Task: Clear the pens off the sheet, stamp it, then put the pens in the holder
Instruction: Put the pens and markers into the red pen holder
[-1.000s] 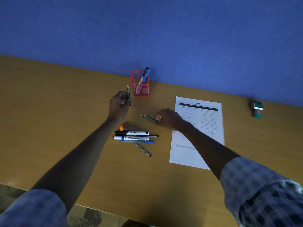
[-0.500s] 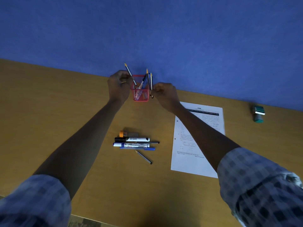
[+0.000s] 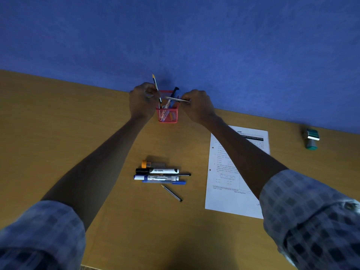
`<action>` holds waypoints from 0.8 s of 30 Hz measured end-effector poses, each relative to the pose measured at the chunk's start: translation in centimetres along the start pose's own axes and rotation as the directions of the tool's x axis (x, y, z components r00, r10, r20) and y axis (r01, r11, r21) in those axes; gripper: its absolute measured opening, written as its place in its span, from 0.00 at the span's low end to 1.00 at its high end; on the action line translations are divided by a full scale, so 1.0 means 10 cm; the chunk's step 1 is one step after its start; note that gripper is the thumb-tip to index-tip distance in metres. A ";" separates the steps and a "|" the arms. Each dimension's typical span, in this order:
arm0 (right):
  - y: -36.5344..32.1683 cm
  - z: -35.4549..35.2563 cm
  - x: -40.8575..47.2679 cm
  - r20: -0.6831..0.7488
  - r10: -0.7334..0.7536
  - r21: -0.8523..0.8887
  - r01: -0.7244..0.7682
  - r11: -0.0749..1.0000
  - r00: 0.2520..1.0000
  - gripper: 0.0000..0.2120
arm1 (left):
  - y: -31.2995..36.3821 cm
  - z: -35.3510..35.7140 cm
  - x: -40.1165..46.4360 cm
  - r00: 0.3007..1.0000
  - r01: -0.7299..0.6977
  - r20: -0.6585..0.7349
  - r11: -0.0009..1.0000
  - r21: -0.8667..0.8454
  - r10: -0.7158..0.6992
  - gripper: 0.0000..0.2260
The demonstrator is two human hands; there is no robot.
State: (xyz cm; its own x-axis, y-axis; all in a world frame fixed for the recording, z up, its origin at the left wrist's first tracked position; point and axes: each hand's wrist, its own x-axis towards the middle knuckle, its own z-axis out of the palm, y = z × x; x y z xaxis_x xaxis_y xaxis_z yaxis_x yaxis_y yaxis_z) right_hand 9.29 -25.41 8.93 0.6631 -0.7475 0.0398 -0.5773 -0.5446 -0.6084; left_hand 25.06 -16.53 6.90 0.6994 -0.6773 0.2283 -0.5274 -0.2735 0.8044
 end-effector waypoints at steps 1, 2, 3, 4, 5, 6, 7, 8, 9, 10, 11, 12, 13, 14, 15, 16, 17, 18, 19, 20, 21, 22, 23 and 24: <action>-0.01 -0.01 0.01 0.008 -0.007 -0.026 0.007 1.000 1.000 0.09 | 0.00 0.01 -0.01 1.000 -0.004 0.002 1.000 0.023 0.004 0.06; -0.02 -0.02 0.03 0.022 -0.014 -0.055 0.016 0.998 1.000 0.10 | 0.00 0.02 -0.01 1.000 -0.006 0.005 0.999 0.047 0.006 0.06; -0.03 -0.03 0.05 0.041 -0.023 -0.083 0.026 0.996 0.999 0.10 | 0.00 0.03 -0.01 1.000 -0.006 0.011 0.997 0.071 0.005 0.06; -0.04 -0.04 0.08 0.065 -0.034 -0.109 0.041 0.993 0.997 0.10 | 0.00 0.04 -0.01 1.000 -0.006 0.023 0.996 0.092 0.004 0.06; -0.06 -0.06 0.10 0.088 -0.048 -0.132 0.059 0.990 0.995 0.10 | 0.00 0.05 -0.01 0.999 -0.007 0.039 0.993 0.114 0.003 0.06; -0.08 -0.07 0.13 0.110 -0.060 -0.149 0.076 0.986 0.992 0.10 | 0.00 0.05 -0.01 0.998 -0.010 0.056 0.990 0.140 0.002 0.07; -0.09 -0.08 0.15 0.128 -0.069 -0.162 0.089 0.983 0.989 0.10 | -0.01 0.05 -0.01 0.998 -0.012 0.069 0.986 0.169 0.001 0.07; -0.10 -0.08 0.18 0.143 -0.072 -0.173 0.097 0.980 0.987 0.10 | -0.01 0.06 0.00 0.997 -0.016 0.077 0.981 0.195 0.001 0.08; -0.11 -0.08 0.20 0.155 -0.072 -0.183 0.100 0.978 0.985 0.09 | 0.00 0.06 -0.01 0.997 -0.022 0.082 0.975 0.219 0.004 0.08; -0.12 -0.08 0.21 0.165 -0.068 -0.192 0.100 0.976 0.984 0.09 | 0.00 0.06 -0.01 0.996 -0.023 0.086 0.971 0.238 0.003 0.09; -0.13 -0.08 0.22 0.172 -0.065 -0.199 0.099 0.975 0.983 0.09 | 0.00 0.06 -0.02 0.996 -0.021 0.091 0.967 0.254 -0.002 0.10; -0.14 -0.07 0.23 0.177 -0.061 -0.204 0.097 0.974 0.982 0.09 | -0.01 0.07 -0.02 0.995 -0.019 0.099 0.963 0.268 -0.008 0.11; -0.15 -0.07 0.22 0.176 -0.056 -0.209 0.093 0.973 0.983 0.11 | -0.02 0.07 -0.03 0.994 -0.022 0.108 0.960 0.278 -0.009 0.11; -0.16 -0.07 0.20 0.166 -0.050 -0.215 0.086 0.973 0.985 0.12 | -0.03 0.06 -0.03 0.993 -0.026 0.117 0.958 0.285 -0.007 0.12; -0.16 -0.07 0.18 0.147 -0.050 -0.224 0.082 0.971 0.988 0.13 | -0.05 0.06 -0.04 0.992 -0.030 0.125 0.956 0.293 -0.007 0.12; -0.16 -0.06 0.16 0.120 -0.054 -0.232 0.081 0.969 0.991 0.14 | -0.06 0.05 -0.05 0.991 -0.033 0.133 0.952 0.304 -0.009 0.13; -0.16 -0.06 0.14 0.088 -0.062 -0.234 0.081 0.969 0.994 0.14 | -0.07 0.04 -0.06 0.990 -0.037 0.139 0.948 0.315 -0.007 0.15; -0.15 -0.05 0.12 0.057 -0.070 -0.228 0.082 0.970 0.996 0.14 | -0.09 0.03 -0.07 0.990 -0.043 0.139 0.945 0.324 -0.003 0.16; -0.15 -0.05 0.10 0.029 -0.078 -0.219 0.082 0.972 0.997 0.14 | -0.09 0.03 -0.09 0.991 -0.049 0.134 0.943 0.328 0.004 0.17; -0.14 -0.05 0.08 0.008 -0.085 -0.213 0.084 0.973 0.996 0.14 | -0.10 0.03 -0.11 0.992 -0.053 0.124 0.943 0.328 0.013 0.17; -0.13 -0.04 0.05 -0.006 -0.089 -0.212 0.085 0.974 0.996 0.14 | -0.10 0.03 -0.13 0.994 -0.057 0.109 0.945 0.321 0.024 0.17; -0.12 -0.04 0.02 -0.013 -0.087 -0.213 0.083 0.974 0.996 0.13 | -0.10 0.02 -0.16 0.995 -0.061 0.090 0.949 0.309 0.035 0.17; -0.11 -0.03 -0.02 -0.015 -0.082 -0.213 0.077 0.974 0.997 0.13 | -0.10 0.01 -0.20 0.997 -0.063 0.070 0.953 0.296 0.044 0.16; -0.10 -0.02 -0.07 -0.012 -0.076 -0.212 0.072 0.975 0.997 0.12 | -0.10 0.00 -0.24 0.997 -0.061 0.053 0.957 0.285 0.048 0.15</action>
State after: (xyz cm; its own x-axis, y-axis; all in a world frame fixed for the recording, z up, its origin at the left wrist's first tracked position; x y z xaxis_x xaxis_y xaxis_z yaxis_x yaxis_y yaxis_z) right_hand 9.31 -24.47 9.66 0.6995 -0.7083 0.0954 -0.6161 -0.6653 -0.4217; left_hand 23.94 -14.65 5.51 0.6466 -0.7250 0.2373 -0.6849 -0.4147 0.5991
